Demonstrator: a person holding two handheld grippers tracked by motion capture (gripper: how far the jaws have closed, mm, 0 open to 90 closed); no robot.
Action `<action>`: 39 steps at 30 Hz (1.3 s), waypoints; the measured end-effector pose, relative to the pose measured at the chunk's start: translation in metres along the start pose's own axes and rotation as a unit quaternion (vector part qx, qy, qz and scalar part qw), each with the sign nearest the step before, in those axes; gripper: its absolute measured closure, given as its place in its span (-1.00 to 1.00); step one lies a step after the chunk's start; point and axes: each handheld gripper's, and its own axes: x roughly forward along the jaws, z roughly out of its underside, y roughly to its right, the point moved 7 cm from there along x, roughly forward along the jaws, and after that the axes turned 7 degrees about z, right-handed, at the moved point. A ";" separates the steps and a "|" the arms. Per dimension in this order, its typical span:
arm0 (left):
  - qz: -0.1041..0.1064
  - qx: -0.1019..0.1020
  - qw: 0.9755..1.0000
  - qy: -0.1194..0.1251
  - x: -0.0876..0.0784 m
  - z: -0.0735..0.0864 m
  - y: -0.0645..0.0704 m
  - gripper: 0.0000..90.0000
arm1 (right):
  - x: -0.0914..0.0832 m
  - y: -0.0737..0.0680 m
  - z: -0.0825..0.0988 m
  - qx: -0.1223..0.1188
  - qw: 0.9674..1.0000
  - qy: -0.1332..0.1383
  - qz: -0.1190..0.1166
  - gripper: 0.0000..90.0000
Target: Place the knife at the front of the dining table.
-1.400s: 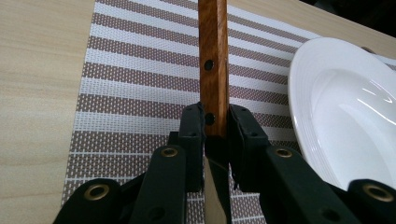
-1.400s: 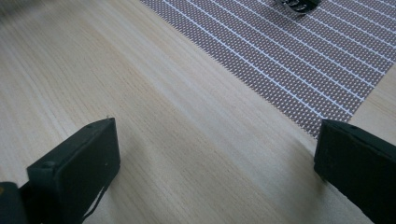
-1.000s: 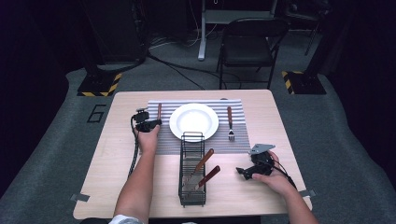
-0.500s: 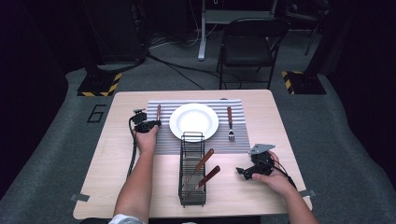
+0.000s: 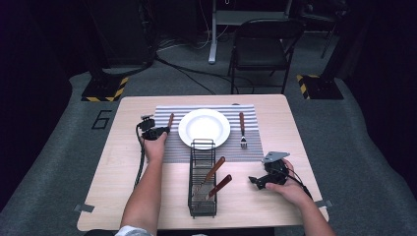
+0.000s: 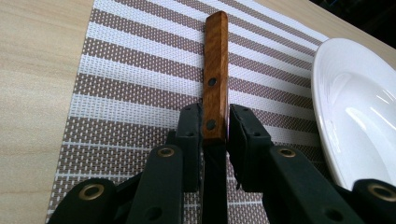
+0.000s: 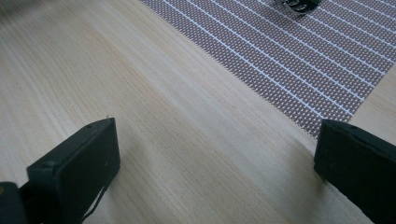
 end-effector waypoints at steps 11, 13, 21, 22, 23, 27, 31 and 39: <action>0.013 -0.005 1.000 -0.004 -0.001 0.003 0.007 0.51 | 0.000 0.000 0.000 -0.001 1.000 0.000 0.000 -1.00; 0.013 0.003 1.000 -0.008 -0.002 0.003 0.006 0.51 | 0.000 0.000 0.000 0.001 1.000 0.000 0.000 -1.00; 0.013 0.003 1.000 -0.014 -0.004 0.004 0.006 0.51 | 0.000 0.000 0.000 0.000 1.000 0.000 0.000 -1.00; 0.012 0.004 1.000 -0.010 -0.005 0.004 0.006 0.51 | 0.000 0.000 0.000 -0.003 1.000 0.001 0.000 -1.00; 0.014 0.003 1.000 -0.007 -0.006 0.004 0.006 0.51 | 0.000 0.000 0.000 -0.003 1.000 0.001 0.000 -1.00; 0.007 0.002 1.000 -0.006 -0.014 0.005 0.000 0.47 | 0.000 0.000 0.000 -0.002 1.000 0.001 0.000 -1.00; 0.003 0.002 1.000 -0.006 -0.021 0.004 -0.004 0.45 | 0.000 0.000 0.000 -0.002 1.000 0.001 0.000 -1.00; 0.020 0.016 1.000 -0.001 -0.037 -0.001 0.002 0.33 | 0.000 0.000 0.000 -0.001 1.000 0.000 0.000 -1.00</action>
